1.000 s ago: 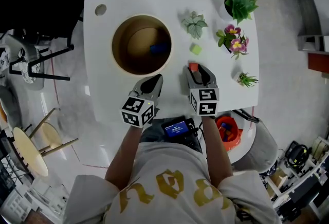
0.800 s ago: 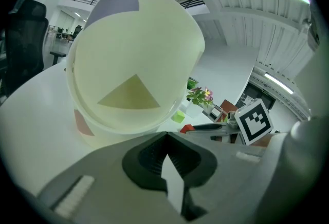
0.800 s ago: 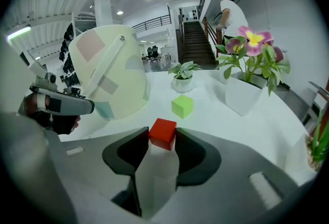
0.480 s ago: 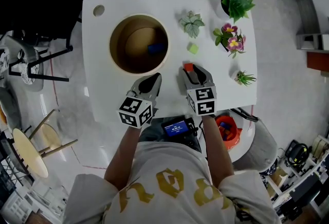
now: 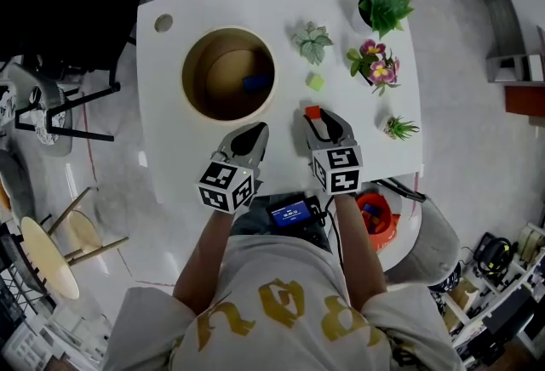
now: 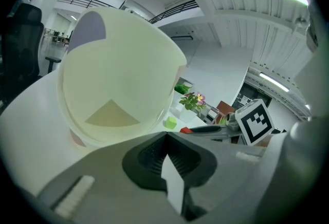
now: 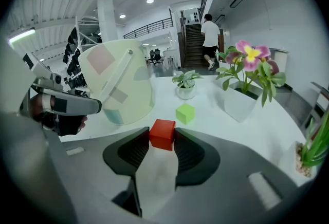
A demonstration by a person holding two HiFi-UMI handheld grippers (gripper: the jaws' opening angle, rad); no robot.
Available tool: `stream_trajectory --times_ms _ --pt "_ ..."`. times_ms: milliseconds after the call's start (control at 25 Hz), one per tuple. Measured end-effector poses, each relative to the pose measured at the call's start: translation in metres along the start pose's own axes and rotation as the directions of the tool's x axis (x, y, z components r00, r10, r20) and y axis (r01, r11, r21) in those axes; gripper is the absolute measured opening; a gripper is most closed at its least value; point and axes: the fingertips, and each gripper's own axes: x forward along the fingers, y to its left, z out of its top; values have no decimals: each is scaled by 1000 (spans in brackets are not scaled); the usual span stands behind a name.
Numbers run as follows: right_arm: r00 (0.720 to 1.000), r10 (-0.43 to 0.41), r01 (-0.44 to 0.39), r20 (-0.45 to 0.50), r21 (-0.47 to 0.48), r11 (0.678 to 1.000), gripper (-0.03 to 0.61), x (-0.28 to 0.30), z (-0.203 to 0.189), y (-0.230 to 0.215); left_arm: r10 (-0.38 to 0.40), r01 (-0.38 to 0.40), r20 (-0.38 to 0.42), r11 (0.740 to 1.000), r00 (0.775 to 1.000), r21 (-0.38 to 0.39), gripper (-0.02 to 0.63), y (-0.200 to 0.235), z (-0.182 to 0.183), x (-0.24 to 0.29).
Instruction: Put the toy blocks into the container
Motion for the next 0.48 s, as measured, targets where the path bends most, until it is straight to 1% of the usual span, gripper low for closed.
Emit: stream_trajectory --times_ms 160,480 --pt "1000 13 -13 25 10 1000 180 -7 9 5 0 0 26 1000 1000 7 2 -1 9 -5" --pt "997 13 -14 73 14 1000 179 -22 27 17 8 -10 53 1000 999 24 1 -2 17 -17"
